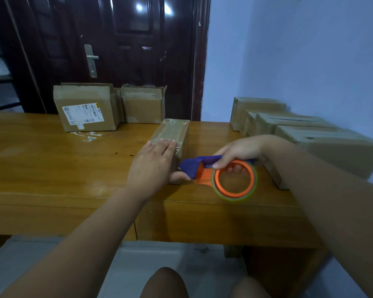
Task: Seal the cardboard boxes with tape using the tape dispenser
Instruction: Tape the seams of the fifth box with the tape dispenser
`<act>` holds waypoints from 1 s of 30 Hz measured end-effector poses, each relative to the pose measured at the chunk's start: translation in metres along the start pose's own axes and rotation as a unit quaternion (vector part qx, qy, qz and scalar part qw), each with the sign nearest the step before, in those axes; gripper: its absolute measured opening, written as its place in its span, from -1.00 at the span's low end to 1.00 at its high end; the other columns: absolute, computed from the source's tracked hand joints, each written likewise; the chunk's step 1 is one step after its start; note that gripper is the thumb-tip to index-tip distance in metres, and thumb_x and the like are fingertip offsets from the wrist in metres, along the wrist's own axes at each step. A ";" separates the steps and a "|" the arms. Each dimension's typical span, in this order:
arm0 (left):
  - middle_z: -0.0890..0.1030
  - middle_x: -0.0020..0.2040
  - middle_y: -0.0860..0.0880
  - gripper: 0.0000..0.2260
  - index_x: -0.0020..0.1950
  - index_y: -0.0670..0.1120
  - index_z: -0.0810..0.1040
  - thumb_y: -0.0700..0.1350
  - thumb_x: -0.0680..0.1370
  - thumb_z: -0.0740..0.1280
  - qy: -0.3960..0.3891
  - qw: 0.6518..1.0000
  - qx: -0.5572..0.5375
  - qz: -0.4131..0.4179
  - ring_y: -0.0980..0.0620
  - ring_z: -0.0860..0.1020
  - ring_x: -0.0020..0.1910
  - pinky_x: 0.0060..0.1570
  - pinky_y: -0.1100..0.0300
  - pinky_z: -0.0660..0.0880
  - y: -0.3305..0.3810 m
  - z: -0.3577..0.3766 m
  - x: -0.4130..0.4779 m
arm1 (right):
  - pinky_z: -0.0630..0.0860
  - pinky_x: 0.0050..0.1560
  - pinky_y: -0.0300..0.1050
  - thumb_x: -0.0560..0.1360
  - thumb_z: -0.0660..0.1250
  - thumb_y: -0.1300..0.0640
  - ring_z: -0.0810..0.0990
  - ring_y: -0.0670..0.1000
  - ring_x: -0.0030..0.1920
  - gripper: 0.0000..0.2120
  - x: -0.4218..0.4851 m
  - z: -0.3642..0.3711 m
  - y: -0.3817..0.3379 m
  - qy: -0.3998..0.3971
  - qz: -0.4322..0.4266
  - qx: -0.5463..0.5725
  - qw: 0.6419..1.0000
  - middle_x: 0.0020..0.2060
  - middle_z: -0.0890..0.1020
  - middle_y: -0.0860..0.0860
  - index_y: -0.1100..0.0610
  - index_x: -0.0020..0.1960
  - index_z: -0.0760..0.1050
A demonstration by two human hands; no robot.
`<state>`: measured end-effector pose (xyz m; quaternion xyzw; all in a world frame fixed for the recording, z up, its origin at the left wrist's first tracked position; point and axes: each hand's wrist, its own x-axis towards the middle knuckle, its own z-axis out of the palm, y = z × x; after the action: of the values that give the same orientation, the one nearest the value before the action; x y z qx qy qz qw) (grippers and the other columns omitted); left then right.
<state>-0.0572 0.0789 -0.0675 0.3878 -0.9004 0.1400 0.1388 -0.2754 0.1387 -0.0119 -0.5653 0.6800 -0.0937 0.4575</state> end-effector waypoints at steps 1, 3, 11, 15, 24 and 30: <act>0.14 0.53 -0.07 -0.05 0.55 -0.09 0.02 0.47 0.33 -0.02 0.002 1.000 -0.005 -0.001 -0.01 0.11 0.50 0.46 0.11 -0.04 0.000 -0.001 0.000 | 0.36 -0.48 -0.35 0.44 0.38 0.01 0.39 -0.15 -0.47 -0.68 0.002 0.001 0.010 -0.022 0.012 0.050 0.998 -0.36 0.47 -0.02 0.08 0.16 0.50; 0.22 0.51 -0.07 0.07 0.54 -0.10 0.10 0.54 0.20 -0.15 0.011 1.000 -0.016 -0.007 -0.01 0.19 0.48 0.46 0.10 0.01 -0.001 0.000 0.000 | 0.37 -0.45 -0.32 0.41 0.44 -0.01 0.39 -0.11 -0.45 -0.62 0.003 0.004 0.028 -0.061 0.026 0.119 0.991 -0.32 0.48 0.03 0.12 0.14 0.46; 0.39 0.42 -0.10 0.02 0.47 -0.13 0.28 0.51 0.30 -0.33 0.061 0.997 -0.052 -0.016 -0.05 0.34 0.40 0.40 0.04 0.19 -0.001 0.008 0.004 | 0.58 -0.02 -0.02 0.08 0.64 -0.17 0.65 0.11 -0.06 -0.17 0.007 0.027 0.069 -0.112 -0.015 0.277 0.954 -0.01 0.65 0.17 0.24 0.19 0.50; 0.28 0.49 -0.04 -0.12 0.52 -0.07 0.16 0.41 0.34 -0.22 0.044 0.997 -0.062 -0.024 0.02 0.23 0.46 0.44 0.11 0.10 0.000 0.004 0.003 | 0.60 -0.02 0.03 0.24 0.58 -0.12 0.65 0.18 0.03 -0.20 0.003 0.036 0.077 -0.178 -0.073 0.356 0.914 0.10 0.62 0.24 0.21 0.33 0.37; 0.40 0.41 -0.02 -0.51 0.47 -0.03 0.30 0.01 0.56 0.29 0.092 0.993 -0.067 -0.019 -0.03 0.36 0.38 0.37 0.07 0.26 -0.005 0.013 0.002 | 0.52 -0.12 -0.03 0.48 0.33 0.00 0.64 0.10 -0.16 -0.69 0.000 0.023 0.074 0.184 -0.030 0.378 0.907 -0.20 0.70 0.11 0.19 0.10 0.55; 0.49 0.34 -0.02 -0.62 0.40 -0.03 0.41 -0.03 0.58 0.27 0.111 0.991 -0.072 -0.033 -0.06 0.44 0.30 0.24 0.04 0.39 -0.002 0.008 0.002 | 0.45 0.26 0.12 0.48 0.38 -0.05 0.56 0.17 0.12 -0.54 0.017 0.012 0.071 0.286 0.078 0.183 0.937 0.10 0.60 0.15 0.22 0.24 0.48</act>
<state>-0.0582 0.0735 -0.0736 0.3885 -0.8739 0.1122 0.2697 -0.3142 0.1538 -0.0735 -0.3662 0.7953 -0.3383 0.3448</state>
